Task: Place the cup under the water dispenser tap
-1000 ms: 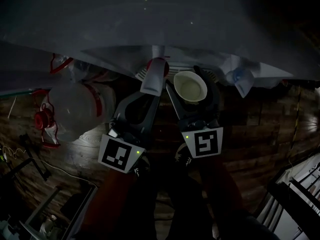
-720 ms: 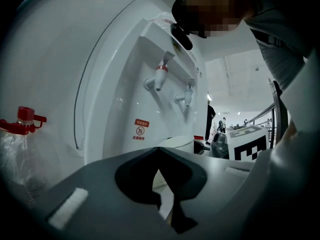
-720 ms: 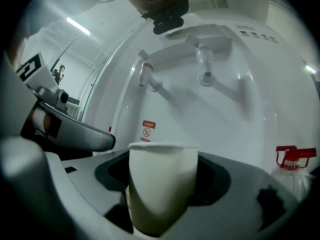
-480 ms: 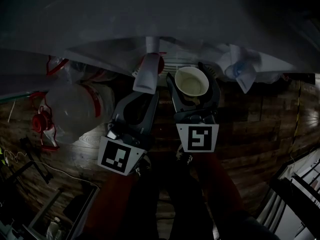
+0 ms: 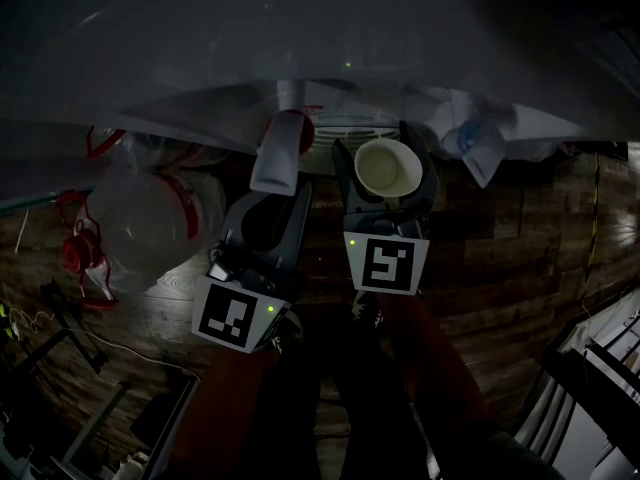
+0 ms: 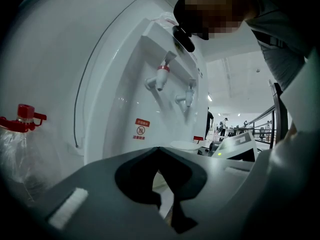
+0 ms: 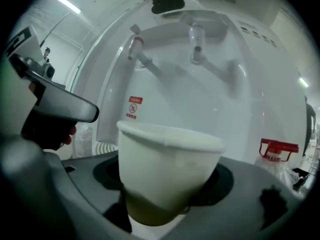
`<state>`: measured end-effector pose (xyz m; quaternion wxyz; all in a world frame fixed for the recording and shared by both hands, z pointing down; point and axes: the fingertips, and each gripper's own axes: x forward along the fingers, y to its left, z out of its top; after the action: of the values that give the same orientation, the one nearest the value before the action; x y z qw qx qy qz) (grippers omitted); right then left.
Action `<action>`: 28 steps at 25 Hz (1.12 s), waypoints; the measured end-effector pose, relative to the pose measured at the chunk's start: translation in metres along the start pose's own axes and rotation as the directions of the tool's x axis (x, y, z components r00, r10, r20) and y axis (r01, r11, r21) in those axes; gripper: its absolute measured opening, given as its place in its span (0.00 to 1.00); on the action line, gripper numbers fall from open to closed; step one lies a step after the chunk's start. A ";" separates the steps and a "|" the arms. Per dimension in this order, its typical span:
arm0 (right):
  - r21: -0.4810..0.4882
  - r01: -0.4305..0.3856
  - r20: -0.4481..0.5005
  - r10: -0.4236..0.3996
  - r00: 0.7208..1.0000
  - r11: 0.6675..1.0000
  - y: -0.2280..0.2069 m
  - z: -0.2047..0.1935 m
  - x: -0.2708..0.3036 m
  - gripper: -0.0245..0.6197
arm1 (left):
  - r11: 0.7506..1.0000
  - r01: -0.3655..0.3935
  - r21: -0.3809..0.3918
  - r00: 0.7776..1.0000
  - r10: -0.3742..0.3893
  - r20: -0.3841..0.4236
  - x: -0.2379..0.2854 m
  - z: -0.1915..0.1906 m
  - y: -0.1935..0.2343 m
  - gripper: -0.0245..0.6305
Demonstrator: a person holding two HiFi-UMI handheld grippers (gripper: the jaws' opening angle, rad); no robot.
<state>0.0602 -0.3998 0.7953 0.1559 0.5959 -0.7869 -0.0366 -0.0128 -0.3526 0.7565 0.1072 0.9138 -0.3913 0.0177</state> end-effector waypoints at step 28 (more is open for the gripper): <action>0.223 -0.046 -0.061 0.061 0.996 0.974 -0.006 0.021 -0.031 0.67 | 1.000 0.006 0.011 1.000 -0.006 0.004 -0.012 0.033 -0.011 0.05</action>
<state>0.0669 -0.3749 0.7680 0.1159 0.5890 -0.7962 0.0759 -0.0151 -0.3437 0.7204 0.1014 0.9157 -0.3885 0.0177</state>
